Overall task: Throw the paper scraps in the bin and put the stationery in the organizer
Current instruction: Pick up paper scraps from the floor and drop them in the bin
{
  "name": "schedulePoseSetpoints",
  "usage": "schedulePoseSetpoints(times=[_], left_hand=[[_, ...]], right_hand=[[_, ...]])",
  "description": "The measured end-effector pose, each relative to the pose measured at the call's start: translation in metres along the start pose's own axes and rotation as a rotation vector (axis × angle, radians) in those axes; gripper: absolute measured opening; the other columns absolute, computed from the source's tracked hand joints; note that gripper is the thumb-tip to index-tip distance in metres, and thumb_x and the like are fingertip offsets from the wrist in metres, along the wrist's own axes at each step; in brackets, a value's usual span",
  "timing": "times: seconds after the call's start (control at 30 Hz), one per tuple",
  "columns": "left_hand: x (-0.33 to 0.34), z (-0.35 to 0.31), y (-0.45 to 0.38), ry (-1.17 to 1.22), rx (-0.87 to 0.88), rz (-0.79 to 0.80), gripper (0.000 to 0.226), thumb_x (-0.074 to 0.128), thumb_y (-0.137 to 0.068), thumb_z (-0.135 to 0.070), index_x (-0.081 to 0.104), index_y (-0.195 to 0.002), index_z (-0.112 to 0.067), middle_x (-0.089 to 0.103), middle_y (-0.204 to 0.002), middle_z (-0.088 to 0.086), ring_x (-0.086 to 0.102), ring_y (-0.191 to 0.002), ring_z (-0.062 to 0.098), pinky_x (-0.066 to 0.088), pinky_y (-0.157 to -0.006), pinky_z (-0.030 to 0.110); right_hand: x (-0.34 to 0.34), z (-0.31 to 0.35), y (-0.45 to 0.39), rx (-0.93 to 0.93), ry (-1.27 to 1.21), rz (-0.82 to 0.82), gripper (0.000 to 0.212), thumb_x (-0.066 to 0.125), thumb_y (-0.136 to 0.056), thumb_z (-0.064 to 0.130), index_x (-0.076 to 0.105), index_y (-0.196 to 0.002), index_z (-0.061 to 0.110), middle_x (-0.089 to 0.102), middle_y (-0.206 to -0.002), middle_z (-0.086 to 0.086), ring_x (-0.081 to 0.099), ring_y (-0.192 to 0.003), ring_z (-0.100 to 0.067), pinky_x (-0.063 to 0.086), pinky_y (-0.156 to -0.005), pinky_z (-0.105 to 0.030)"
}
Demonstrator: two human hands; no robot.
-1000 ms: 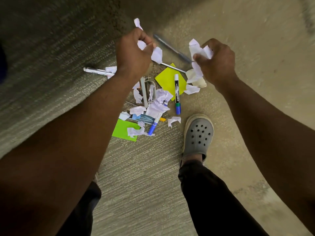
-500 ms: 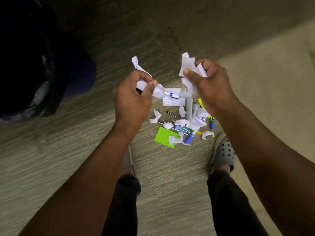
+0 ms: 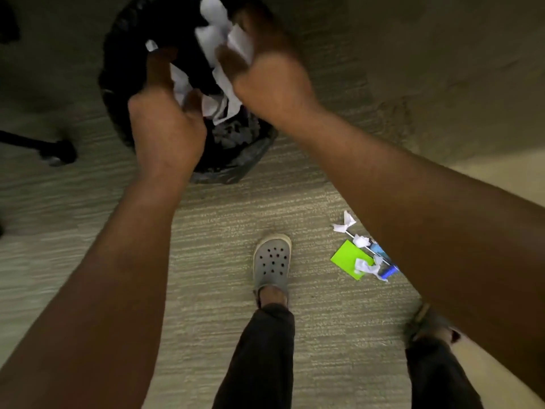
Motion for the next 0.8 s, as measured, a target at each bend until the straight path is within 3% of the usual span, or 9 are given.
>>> schedulePoseSetpoints(times=[0.1,0.17,0.23,0.33,0.4,0.47,0.63,0.7,0.8], left_hand=[[0.036,0.031,-0.006,-0.216,0.009,0.325,0.045,0.048,-0.096,-0.021,0.043,-0.141,-0.015,0.058,-0.130,0.018,0.054,-0.115,0.037,0.044,-0.088,0.035],[0.045,0.036,-0.001,-0.270,0.047,0.424,0.039,0.045,-0.097,-0.020,0.051,-0.135,-0.013,0.057,-0.130,0.021,0.053,-0.115,0.041,0.045,-0.091,0.039],[0.037,0.031,0.004,-0.192,0.078,0.315,0.038,0.045,-0.093,-0.018,0.057,-0.128,-0.012,0.064,-0.121,0.019,0.059,-0.109,0.038,0.047,-0.090,0.037],[0.019,0.016,0.026,-0.033,0.126,0.058,0.035,0.045,-0.093,-0.024,0.062,-0.120,-0.011,0.069,-0.111,0.013,0.064,-0.099,0.026,0.048,-0.087,0.029],[0.019,0.002,0.053,0.085,0.162,-0.034,0.030,0.047,-0.096,-0.023,0.065,-0.112,-0.004,0.067,-0.104,0.015,0.063,-0.093,0.020,0.047,-0.081,0.022],[0.032,-0.013,0.085,0.150,0.207,-0.037,0.025,0.049,-0.097,-0.017,0.066,-0.104,-0.001,0.065,-0.096,0.017,0.060,-0.084,0.019,0.041,-0.074,0.014],[0.122,-0.039,0.161,0.187,0.214,0.339,0.022,0.051,-0.095,-0.015,0.067,-0.105,-0.004,0.066,-0.099,0.011,0.064,-0.087,0.024,0.052,-0.078,0.032],[0.167,-0.045,0.191,0.145,0.212,0.531,0.024,0.054,-0.092,-0.014,0.066,-0.111,-0.006,0.066,-0.106,0.011,0.063,-0.096,0.028,0.051,-0.085,0.036],[0.239,-0.049,0.237,-0.002,0.257,0.814,0.041,0.061,-0.087,-0.018,0.058,-0.127,-0.011,0.059,-0.122,0.013,0.055,-0.112,0.033,0.046,-0.095,0.039]], right_hand=[[0.046,-0.007,-0.013,-0.012,0.222,0.308,0.055,0.046,-0.097,0.046,0.034,-0.145,0.023,0.044,-0.146,0.001,0.043,-0.132,-0.018,0.040,-0.102,-0.027],[0.044,-0.011,-0.013,-0.070,0.285,0.265,0.047,0.041,-0.099,0.041,0.040,-0.143,0.022,0.047,-0.145,0.000,0.044,-0.132,-0.019,0.038,-0.103,-0.029],[0.024,-0.018,-0.006,-0.107,0.268,0.095,0.040,0.040,-0.099,0.036,0.052,-0.132,0.018,0.057,-0.134,-0.002,0.051,-0.123,-0.017,0.038,-0.098,-0.025],[-0.020,-0.054,0.020,-0.064,0.095,-0.184,0.031,0.049,-0.093,0.031,0.067,-0.109,0.012,0.071,-0.101,-0.004,0.061,-0.084,-0.011,0.038,-0.069,-0.017],[-0.045,-0.095,0.049,0.029,0.065,-0.249,0.027,0.051,-0.092,0.029,0.069,-0.100,0.012,0.068,-0.082,0.003,0.053,-0.069,-0.002,0.036,-0.063,-0.017],[-0.068,-0.149,0.086,0.175,0.056,-0.262,0.025,0.051,-0.094,0.027,0.068,-0.097,0.009,0.062,-0.079,0.007,0.052,-0.070,0.000,0.041,-0.066,-0.019],[-0.111,-0.285,0.204,0.590,0.217,-0.236,0.020,0.053,-0.094,0.022,0.067,-0.100,0.009,0.072,-0.090,-0.009,0.064,-0.082,-0.019,0.038,-0.071,-0.023],[-0.118,-0.331,0.251,0.742,0.296,-0.181,0.020,0.053,-0.094,0.020,0.067,-0.101,0.009,0.072,-0.096,-0.015,0.065,-0.092,-0.032,0.038,-0.076,-0.029],[-0.111,-0.379,0.311,0.895,0.366,-0.041,0.023,0.052,-0.091,0.022,0.066,-0.105,0.010,0.071,-0.104,-0.018,0.063,-0.100,-0.037,0.042,-0.082,-0.034]])
Point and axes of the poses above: each hand's wrist, its own y-axis away from the middle knuckle, its own x-axis out of the palm, z = x × y, the point moved 8 cm from there along -y, towards the middle knuckle
